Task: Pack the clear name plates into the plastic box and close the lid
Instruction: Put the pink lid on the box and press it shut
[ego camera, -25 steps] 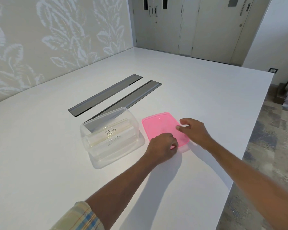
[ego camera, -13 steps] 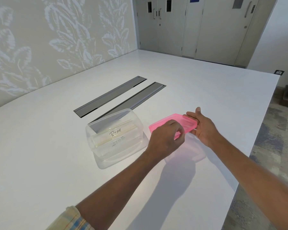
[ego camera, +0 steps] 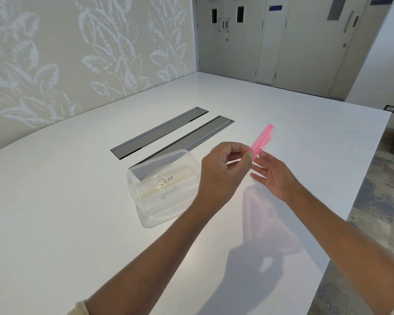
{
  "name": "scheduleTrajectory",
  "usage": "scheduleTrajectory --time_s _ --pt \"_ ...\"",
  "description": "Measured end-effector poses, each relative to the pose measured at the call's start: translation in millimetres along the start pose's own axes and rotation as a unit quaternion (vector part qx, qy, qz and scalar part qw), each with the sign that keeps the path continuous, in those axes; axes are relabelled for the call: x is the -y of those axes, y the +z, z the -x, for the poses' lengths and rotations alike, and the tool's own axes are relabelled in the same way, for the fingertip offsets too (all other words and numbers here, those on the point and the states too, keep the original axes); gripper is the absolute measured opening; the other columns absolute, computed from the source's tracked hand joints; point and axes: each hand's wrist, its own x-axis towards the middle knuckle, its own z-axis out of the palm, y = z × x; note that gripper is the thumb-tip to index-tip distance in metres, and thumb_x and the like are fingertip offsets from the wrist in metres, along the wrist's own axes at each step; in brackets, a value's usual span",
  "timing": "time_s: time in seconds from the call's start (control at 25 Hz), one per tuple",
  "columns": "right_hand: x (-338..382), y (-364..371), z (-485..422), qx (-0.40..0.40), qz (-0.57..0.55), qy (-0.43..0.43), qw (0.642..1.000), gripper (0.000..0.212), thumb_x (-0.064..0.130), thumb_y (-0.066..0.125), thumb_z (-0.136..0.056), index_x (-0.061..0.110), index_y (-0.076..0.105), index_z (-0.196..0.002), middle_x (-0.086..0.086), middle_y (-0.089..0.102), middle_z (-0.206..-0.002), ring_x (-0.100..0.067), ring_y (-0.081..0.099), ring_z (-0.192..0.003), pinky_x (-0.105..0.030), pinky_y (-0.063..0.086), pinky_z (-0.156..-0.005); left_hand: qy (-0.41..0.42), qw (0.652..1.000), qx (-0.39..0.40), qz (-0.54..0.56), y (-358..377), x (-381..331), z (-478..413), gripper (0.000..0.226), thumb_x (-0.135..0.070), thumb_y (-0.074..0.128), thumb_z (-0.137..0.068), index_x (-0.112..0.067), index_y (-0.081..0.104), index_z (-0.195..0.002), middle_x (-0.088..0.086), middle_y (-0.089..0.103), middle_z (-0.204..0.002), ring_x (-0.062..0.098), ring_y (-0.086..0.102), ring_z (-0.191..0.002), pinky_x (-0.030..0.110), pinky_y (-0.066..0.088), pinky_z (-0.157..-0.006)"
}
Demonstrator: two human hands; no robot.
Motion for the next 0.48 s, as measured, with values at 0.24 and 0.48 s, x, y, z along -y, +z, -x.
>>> scheduleTrajectory --time_s 0.24,0.48 --pt "5 27 1 0.016 0.001 -0.011 1.0 0.035 0.026 0.078 -0.092 0.011 0.072 -0.123 -0.01 0.075 -0.118 -0.025 0.075 -0.093 -0.045 0.061 -0.092 -0.016 0.996 -0.084 0.028 -42 -15 -2 0.008 -0.028 0.076 -0.092 -0.022 0.078 -0.096 -0.005 0.079 -0.095 0.013 0.073 -0.09 0.037 0.061 -0.082" --pt "6 62 -4 0.016 0.054 -0.032 0.998 0.033 0.025 0.076 -0.094 0.015 0.075 -0.126 -0.003 0.078 -0.106 -0.018 0.072 -0.086 -0.036 0.062 -0.08 -0.057 0.977 -0.205 -0.031 -101 -19 -7 0.009 -0.032 0.08 -0.089 -0.024 0.082 -0.093 -0.004 0.081 -0.086 0.011 0.069 -0.072 0.039 0.064 -0.075"
